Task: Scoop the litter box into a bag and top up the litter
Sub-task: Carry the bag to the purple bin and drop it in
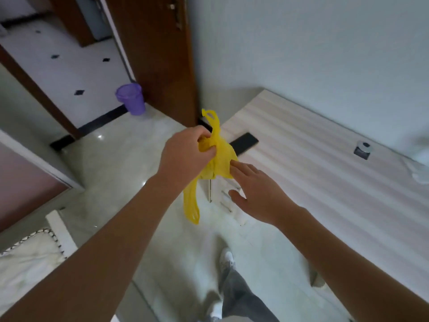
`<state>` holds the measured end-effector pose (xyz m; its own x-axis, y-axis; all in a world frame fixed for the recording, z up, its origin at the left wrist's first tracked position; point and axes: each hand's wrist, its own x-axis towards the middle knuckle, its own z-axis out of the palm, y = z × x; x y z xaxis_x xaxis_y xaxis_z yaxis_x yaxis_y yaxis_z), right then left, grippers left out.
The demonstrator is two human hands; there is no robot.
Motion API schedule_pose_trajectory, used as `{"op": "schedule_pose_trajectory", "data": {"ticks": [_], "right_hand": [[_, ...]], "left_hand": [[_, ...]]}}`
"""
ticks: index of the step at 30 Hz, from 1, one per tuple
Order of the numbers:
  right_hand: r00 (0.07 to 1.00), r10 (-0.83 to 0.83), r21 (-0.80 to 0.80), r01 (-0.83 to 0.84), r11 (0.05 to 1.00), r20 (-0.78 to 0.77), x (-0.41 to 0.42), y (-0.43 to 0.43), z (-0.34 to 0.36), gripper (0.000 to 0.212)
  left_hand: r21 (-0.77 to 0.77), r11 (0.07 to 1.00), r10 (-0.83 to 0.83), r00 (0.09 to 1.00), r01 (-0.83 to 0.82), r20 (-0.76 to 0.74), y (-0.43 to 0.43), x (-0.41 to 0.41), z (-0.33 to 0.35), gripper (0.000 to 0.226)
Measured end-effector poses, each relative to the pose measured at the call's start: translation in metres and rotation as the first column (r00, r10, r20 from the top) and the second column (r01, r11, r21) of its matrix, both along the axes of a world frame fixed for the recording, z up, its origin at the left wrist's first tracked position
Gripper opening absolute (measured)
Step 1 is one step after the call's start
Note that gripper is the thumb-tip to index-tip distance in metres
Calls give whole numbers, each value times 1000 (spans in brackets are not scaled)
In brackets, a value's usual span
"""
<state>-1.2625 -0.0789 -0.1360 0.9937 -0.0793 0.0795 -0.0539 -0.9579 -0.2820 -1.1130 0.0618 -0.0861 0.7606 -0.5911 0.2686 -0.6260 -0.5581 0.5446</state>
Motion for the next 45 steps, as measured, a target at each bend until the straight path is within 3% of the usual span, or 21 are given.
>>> {"op": "schedule_pose_trajectory", "data": {"ticks": [11, 22, 38, 45], "right_hand": [[966, 257, 15, -257, 966, -1, 154, -47, -2, 61], [817, 573, -15, -573, 819, 71, 309, -6, -4, 56], [815, 574, -13, -575, 818, 84, 568, 37, -13, 58], [759, 642, 22, -648, 762, 108, 683, 23, -32, 61]], "left_hand": [[27, 964, 264, 964, -264, -4, -8, 110, 7, 25], [-25, 867, 497, 868, -497, 2, 61, 225, 1, 24], [-76, 821, 567, 824, -566, -14, 122, 483, 0, 22], [-16, 762, 647, 762, -647, -11, 120, 580, -13, 23]]}}
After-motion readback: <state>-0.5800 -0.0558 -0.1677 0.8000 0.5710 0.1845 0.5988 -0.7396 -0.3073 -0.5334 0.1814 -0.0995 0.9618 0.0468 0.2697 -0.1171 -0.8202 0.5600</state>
